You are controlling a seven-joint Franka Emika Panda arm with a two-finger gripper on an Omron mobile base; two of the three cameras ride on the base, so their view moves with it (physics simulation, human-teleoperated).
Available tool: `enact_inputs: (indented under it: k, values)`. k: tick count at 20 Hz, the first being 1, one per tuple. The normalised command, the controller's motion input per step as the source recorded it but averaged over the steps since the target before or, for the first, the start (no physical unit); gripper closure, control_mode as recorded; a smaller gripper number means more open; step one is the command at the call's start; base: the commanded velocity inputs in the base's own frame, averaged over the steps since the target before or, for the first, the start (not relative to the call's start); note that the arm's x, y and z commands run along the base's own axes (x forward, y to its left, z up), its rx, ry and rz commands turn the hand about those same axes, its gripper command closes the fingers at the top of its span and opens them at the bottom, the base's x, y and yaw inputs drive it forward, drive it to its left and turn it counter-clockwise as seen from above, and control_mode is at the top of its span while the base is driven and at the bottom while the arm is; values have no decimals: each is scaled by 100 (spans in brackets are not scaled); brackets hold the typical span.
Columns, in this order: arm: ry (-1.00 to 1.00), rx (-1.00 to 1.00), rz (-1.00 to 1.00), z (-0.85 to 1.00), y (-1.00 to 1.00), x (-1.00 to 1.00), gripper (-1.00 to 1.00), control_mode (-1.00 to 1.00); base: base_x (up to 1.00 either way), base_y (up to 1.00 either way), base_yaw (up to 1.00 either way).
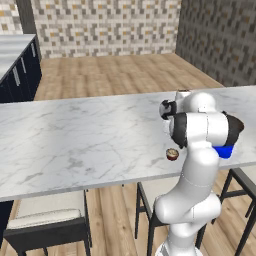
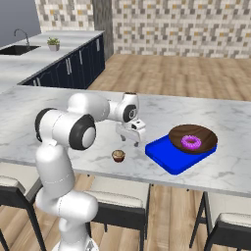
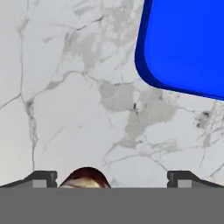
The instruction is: Place the bowl with donut and the cupcake onto the tray.
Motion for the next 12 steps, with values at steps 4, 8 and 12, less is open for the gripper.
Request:
enact_inputs:
  k: [4, 8, 12]
  values:
    - [2, 0, 1, -10, 65, -44, -100, -100, 0, 0, 0]
    - [0, 0, 0, -4, 43, -41, -100, -100, 0, 0, 0]
    - [0, 0, 2, 0, 9, -5, -100, -100, 0, 0, 0]
